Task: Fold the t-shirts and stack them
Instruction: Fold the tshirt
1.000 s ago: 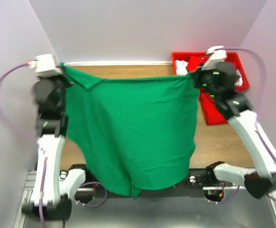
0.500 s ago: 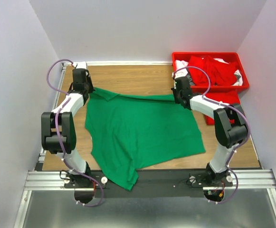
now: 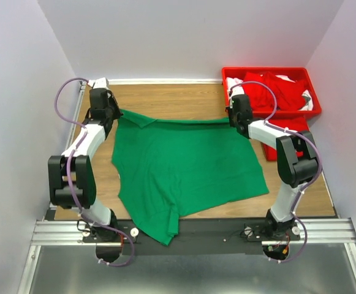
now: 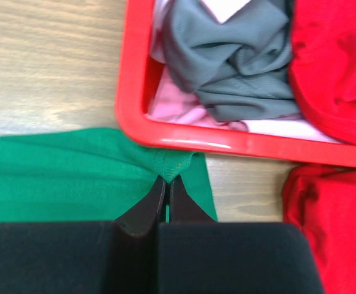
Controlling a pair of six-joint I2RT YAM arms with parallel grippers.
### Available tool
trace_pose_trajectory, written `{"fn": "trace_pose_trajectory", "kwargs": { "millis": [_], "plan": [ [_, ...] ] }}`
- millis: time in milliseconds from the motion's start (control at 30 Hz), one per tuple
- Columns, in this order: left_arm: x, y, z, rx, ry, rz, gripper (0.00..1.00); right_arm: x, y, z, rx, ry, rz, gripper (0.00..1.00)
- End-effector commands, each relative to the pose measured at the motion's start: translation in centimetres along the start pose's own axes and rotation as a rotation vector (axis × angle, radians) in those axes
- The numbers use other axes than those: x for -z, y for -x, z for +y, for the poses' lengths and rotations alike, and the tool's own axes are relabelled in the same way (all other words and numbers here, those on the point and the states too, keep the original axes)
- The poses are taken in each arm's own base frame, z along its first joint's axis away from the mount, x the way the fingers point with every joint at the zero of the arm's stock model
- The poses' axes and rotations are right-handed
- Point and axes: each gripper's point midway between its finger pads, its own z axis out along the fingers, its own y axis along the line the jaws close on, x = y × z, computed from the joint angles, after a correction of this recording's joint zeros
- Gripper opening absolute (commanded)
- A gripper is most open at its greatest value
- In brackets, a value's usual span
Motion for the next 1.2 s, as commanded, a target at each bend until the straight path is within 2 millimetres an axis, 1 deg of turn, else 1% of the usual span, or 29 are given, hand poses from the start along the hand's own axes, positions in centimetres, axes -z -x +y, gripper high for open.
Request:
{"fn": "trace_pose_trajectory", "kwargs": {
  "millis": [0, 67, 133, 167, 200, 233, 267, 300, 333, 367, 400, 433, 500, 533, 567, 633, 867, 900, 933, 967, 1033, 1067, 1133, 1167],
  "plan": [
    [2.5, 0.3, 0.0, 0.089, 0.02, -0.003, 0.0, 0.3, 2.7, -1.7, -0.032, -0.043, -0.065, 0.01],
    [3.2, -1.3, 0.4, 0.127, 0.046, 0.049, 0.0, 0.5, 2.7, -1.9, -0.046, -0.048, -0.063, 0.01],
    [4.0, -2.2, 0.2, 0.156, 0.038, 0.076, 0.0, 0.5, 2.3, -2.1, -0.062, -0.05, -0.048, 0.01],
    [4.3, -3.2, 0.4, 0.181, 0.042, 0.098, 0.0, 0.6, 1.7, -2.2, -0.073, -0.051, -0.026, 0.01],
    [4.6, -3.8, 0.4, 0.193, 0.046, 0.109, 0.0, 0.6, 1.4, -2.2, -0.078, -0.05, -0.012, 0.01],
    [5.3, -4.6, 0.2, 0.202, 0.026, 0.132, 0.0, 0.7, 1.4, -2.4, -0.078, -0.056, -0.005, 0.01],
    [5.7, -4.9, 0.2, 0.213, 0.029, 0.141, 0.0, 0.8, 0.5, -2.5, -0.091, -0.058, 0.029, 0.01],
    [6.5, -4.9, 0.1, 0.235, 0.03, 0.14, 0.0, 0.9, 0.3, -2.5, -0.1, -0.058, 0.038, 0.01],
    [6.6, -5.7, 0.3, 0.251, 0.039, 0.161, 0.0, 0.9, 0.0, -2.6, -0.101, -0.059, 0.049, 0.01],
    [7.5, -6.2, 0.2, 0.266, 0.035, 0.16, 0.0, 1.1, -0.4, -2.6, -0.098, -0.061, 0.067, 0.01],
    [8.0, -6.3, 0.1, 0.281, 0.029, 0.155, 0.0, 1.2, -0.7, -2.6, -0.103, -0.063, 0.076, 0.01],
    [9.2, -6.3, 0.2, 0.314, 0.033, 0.137, 0.0, 1.3, -1.1, -2.7, -0.099, -0.064, 0.091, 0.01],
    [10.3, -6.3, 0.4, 0.343, 0.043, 0.115, 0.0, 1.6, -1.3, -2.9, -0.104, -0.071, 0.099, 0.01],
    [11.4, -5.8, 0.2, 0.356, 0.033, 0.093, 0.0, 1.9, -1.1, -3.0, -0.108, -0.076, 0.096, 0.01],
    [11.7, -6.5, 0.4, 0.371, 0.041, 0.103, 0.0, 2.0, -1.4, -3.1, -0.109, -0.081, 0.106, 0.01],
    [12.8, -6.7, 0.4, 0.385, 0.041, 0.103, 0.0, 2.3, -1.3, -3.3, -0.113, -0.08, 0.108, 0.01],
    [14.6, -9.9, 0.8, 0.462, 0.05, 0.15, 0.0, 2.9, -2.3, -3.2, -0.12, -0.083, 0.145, 0.01],
    [14.7, -10.1, 0.8, 0.469, 0.05, 0.149, 0.0, 2.9, -2.5, -3.2, -0.125, -0.083, 0.149, 0.01],
    [15.1, -10.2, 0.6, 0.491, 0.039, 0.147, 0.0, 2.9, -2.5, -3.2, -0.126, -0.082, 0.151, 0.01],
    [15.1, -11.1, 0.6, 0.506, 0.039, 0.161, 0.0, 3.0, -2.9, -3.1, -0.128, -0.079, 0.159, 0.01],
    [15.5, -11.5, 0.3, 0.549, 0.023, 0.164, 0.0, 3.0, -3.2, -3.0, -0.133, -0.076, 0.17, 0.01],
    [15.5, -12.3, 0.4, 0.558, 0.023, 0.181, 0.0, 3.0, -3.4, -2.8, -0.132, -0.068, 0.177, 0.01],
    [15.6, -13.2, 0.2, 0.576, 0.018, 0.204, 0.0, 2.9, -3.8, -2.7, -0.14, -0.066, 0.187, 0.01],
    [15.6, -14.1, 0.3, 0.597, 0.02, 0.224, 0.0, 2.9, -4.0, -2.6, -0.139, -0.064, 0.196, 0.01]
  ]
}}
